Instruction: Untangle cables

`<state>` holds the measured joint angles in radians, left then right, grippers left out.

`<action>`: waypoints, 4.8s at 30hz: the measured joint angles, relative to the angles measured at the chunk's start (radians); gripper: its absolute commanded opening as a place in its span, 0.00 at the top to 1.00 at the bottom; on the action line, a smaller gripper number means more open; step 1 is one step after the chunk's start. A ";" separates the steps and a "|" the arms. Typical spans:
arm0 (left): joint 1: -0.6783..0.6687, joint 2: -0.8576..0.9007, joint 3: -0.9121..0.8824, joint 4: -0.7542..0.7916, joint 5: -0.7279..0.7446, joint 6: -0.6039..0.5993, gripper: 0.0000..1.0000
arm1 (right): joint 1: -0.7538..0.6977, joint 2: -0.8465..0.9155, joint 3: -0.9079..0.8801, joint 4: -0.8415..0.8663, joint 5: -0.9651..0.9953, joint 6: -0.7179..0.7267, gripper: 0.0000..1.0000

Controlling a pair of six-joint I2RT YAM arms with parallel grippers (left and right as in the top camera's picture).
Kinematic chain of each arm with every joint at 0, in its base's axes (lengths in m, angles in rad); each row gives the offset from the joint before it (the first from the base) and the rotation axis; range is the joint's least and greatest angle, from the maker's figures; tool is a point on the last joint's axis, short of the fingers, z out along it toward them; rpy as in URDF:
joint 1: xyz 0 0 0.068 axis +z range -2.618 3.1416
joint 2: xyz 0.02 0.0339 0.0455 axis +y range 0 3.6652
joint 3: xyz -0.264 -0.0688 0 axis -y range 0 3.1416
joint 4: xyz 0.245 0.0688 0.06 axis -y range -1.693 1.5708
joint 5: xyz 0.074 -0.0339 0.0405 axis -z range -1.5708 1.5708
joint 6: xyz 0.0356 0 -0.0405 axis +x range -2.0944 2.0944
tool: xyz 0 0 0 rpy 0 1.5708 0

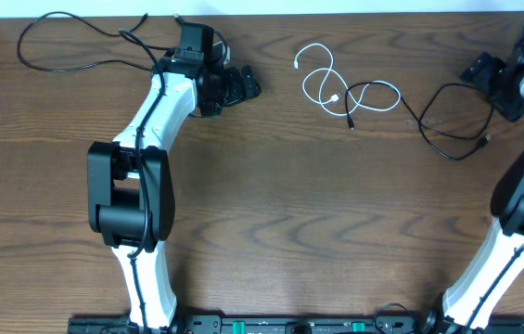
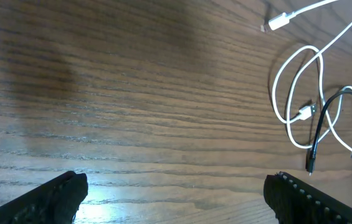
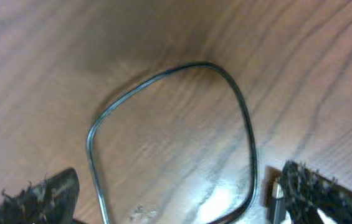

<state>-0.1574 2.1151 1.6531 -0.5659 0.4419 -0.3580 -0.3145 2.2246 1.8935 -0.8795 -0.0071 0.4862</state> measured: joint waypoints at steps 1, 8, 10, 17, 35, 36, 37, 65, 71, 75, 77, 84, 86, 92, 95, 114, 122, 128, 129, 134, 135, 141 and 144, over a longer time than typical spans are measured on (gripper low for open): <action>0.000 0.000 0.000 0.000 0.000 0.000 0.04 | -0.002 0.026 0.037 -0.023 -0.001 -0.010 0.01; 0.000 0.000 0.000 -0.008 0.000 0.000 0.04 | -0.001 0.151 0.112 0.022 -0.005 -0.002 0.02; 0.000 0.000 0.000 -0.016 0.000 0.000 0.04 | -0.001 0.162 0.112 0.053 -0.005 0.040 0.05; 0.000 0.000 0.000 -0.029 0.000 0.000 0.04 | 0.000 0.192 0.124 0.145 -0.005 0.140 0.16; 0.000 0.000 0.000 -0.029 0.000 0.000 0.04 | 0.005 0.254 0.159 0.188 0.005 0.222 0.58; 0.000 0.000 0.000 -0.029 0.000 0.000 0.04 | 0.005 0.256 0.162 0.189 0.005 0.221 0.62; 0.000 0.000 0.000 -0.029 0.000 0.000 0.04 | 0.006 0.259 0.164 0.188 0.005 0.221 0.65; 0.000 0.000 0.000 -0.029 0.000 0.000 0.04 | 0.019 0.294 0.177 0.190 -0.426 0.121 0.86; 0.000 0.000 0.000 -0.029 0.000 0.000 0.04 | 0.009 0.234 0.171 0.143 -0.363 0.024 0.15; 0.000 0.000 0.000 -0.029 0.000 0.000 0.04 | -0.026 0.181 0.171 0.111 -0.249 -0.085 0.10; 0.000 0.000 0.000 -0.029 0.000 0.000 0.04 | -0.050 0.169 0.171 0.100 -0.182 -0.166 0.09; 0.000 0.000 0.000 -0.027 -0.001 0.000 0.04 | -0.092 0.183 0.111 0.090 -0.084 -0.412 0.18; 0.000 0.000 0.000 -0.026 0.000 0.000 0.04 | -0.087 0.198 0.106 0.094 -0.078 -0.439 0.19; 0.000 0.000 0.000 -0.024 -0.001 0.000 0.04 | -0.076 0.212 0.105 0.140 -0.078 -0.489 0.28; 0.000 0.000 0.000 -0.024 0.000 0.000 0.04 | -0.076 0.217 0.105 0.146 -0.077 -0.521 0.45; 0.000 0.000 0.000 -0.025 0.000 0.000 0.04 | -0.079 0.235 0.133 0.085 -0.166 -0.547 0.99; 0.000 0.000 0.000 -0.024 -0.001 0.000 0.04 | -0.080 0.220 0.100 0.056 -0.637 -0.491 0.99; 0.000 0.000 0.000 -0.024 0.000 0.000 0.04 | -0.044 0.068 0.091 0.015 -0.933 -0.481 0.99; 0.000 0.000 0.000 -0.024 0.000 0.000 0.04 | -0.030 0.032 0.091 0.006 -0.959 -0.482 0.99; 0.000 0.000 0.000 -0.023 0.000 0.000 0.04 | 0.076 -0.134 0.095 -0.016 -1.032 -0.483 0.99; 0.000 0.000 0.000 -0.022 -0.001 0.000 0.04 | 0.101 -0.156 0.096 -0.018 -1.025 -0.483 0.99; 0.000 0.000 0.000 -0.020 -0.001 0.000 0.04 | 0.235 -0.194 0.097 -0.087 -0.690 -0.441 0.65; 0.001 0.000 0.000 -0.021 0.000 0.000 0.04 | 0.295 -0.175 0.097 -0.138 -0.418 -0.382 0.37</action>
<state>-0.1562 2.1151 1.6531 -0.5865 0.4416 -0.3576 -0.0193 2.0491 1.9903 -1.0180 -0.4255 0.1043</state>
